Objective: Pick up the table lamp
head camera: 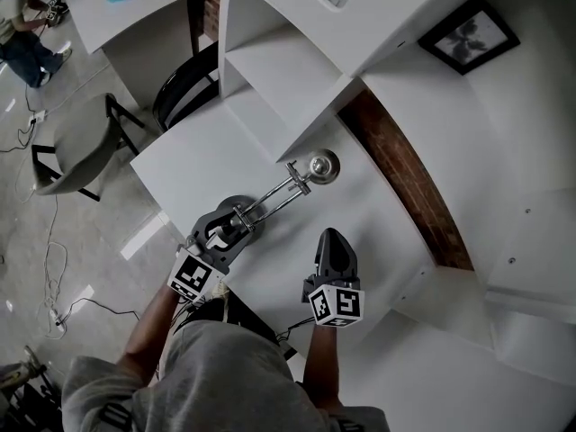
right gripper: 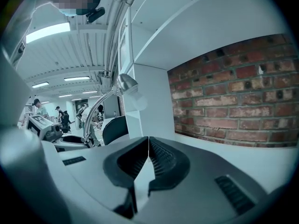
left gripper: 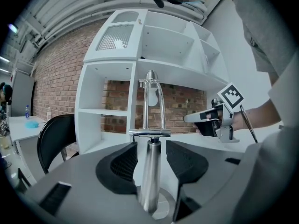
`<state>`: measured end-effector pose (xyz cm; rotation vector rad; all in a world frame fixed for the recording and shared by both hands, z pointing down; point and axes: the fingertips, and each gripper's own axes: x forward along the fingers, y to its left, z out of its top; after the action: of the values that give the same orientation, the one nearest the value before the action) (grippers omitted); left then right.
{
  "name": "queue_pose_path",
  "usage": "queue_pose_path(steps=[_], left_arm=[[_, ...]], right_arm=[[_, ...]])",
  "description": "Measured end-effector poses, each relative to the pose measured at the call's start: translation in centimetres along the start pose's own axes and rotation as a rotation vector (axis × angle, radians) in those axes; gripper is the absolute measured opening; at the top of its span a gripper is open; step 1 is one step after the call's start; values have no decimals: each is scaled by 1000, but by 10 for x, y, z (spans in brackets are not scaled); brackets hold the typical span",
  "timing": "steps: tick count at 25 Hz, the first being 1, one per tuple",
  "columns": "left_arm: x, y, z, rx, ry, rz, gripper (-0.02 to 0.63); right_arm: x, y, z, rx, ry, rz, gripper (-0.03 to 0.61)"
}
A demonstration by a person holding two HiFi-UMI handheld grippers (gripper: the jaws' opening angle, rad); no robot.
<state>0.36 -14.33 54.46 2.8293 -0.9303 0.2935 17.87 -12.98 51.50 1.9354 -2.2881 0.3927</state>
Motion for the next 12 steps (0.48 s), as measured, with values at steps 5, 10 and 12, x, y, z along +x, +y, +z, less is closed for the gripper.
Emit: queue_pose_path(steps=[5, 10, 12], left_arm=[[0, 0, -1, 10, -1, -3, 187], [0, -1, -1, -1, -6, -18, 189], [-1, -2, -1, 1, -6, -20, 189]], right_arm=[[7, 2, -7, 9, 16, 5, 23], [11, 2, -11, 15, 25, 5, 23], [12, 3, -12, 16, 27, 6, 23]])
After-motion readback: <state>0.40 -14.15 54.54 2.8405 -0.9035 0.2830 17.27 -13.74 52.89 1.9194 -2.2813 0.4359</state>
